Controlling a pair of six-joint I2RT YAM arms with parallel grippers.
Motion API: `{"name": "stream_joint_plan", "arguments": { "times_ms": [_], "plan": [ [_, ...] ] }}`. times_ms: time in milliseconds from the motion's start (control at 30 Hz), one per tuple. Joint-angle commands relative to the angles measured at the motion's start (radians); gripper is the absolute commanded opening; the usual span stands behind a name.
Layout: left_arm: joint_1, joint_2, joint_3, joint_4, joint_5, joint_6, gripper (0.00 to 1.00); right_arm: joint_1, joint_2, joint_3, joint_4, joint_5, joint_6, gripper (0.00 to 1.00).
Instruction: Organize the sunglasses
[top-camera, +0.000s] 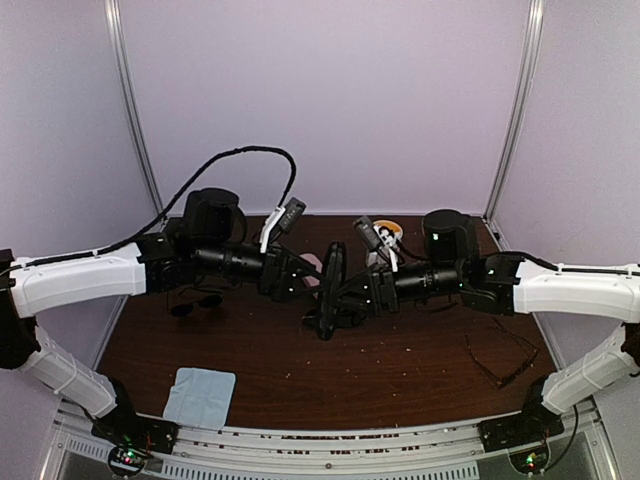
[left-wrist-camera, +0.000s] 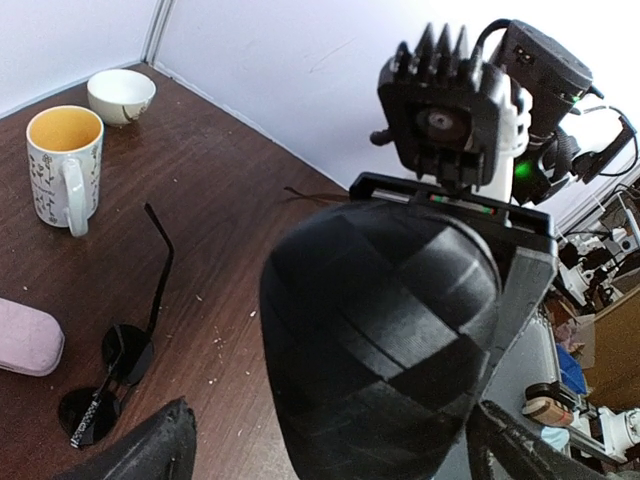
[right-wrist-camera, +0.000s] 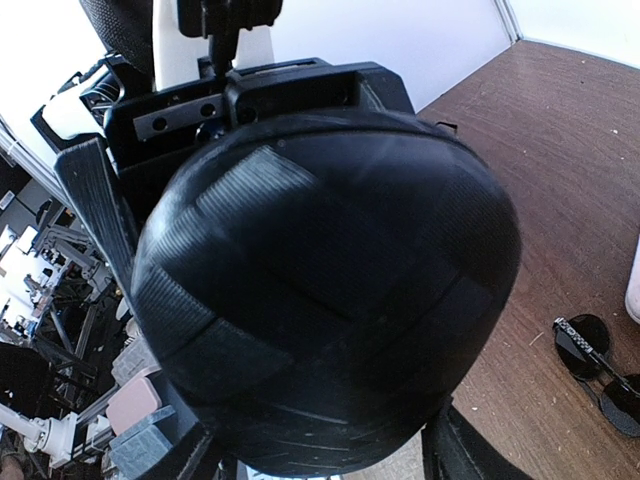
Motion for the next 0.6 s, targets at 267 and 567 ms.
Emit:
{"name": "stream_joint_plan", "arguments": {
  "times_ms": [267,567],
  "plan": [
    [-0.009,0.032,0.046,-0.039,-0.087,0.006,0.96,0.018,-0.030,0.029,0.022,0.007,-0.036,0.09],
    [0.011,0.005,0.004,-0.039,-0.070,0.020,0.92,0.018,-0.081,-0.024,0.111,-0.040,-0.024,0.06]
  ]
}}
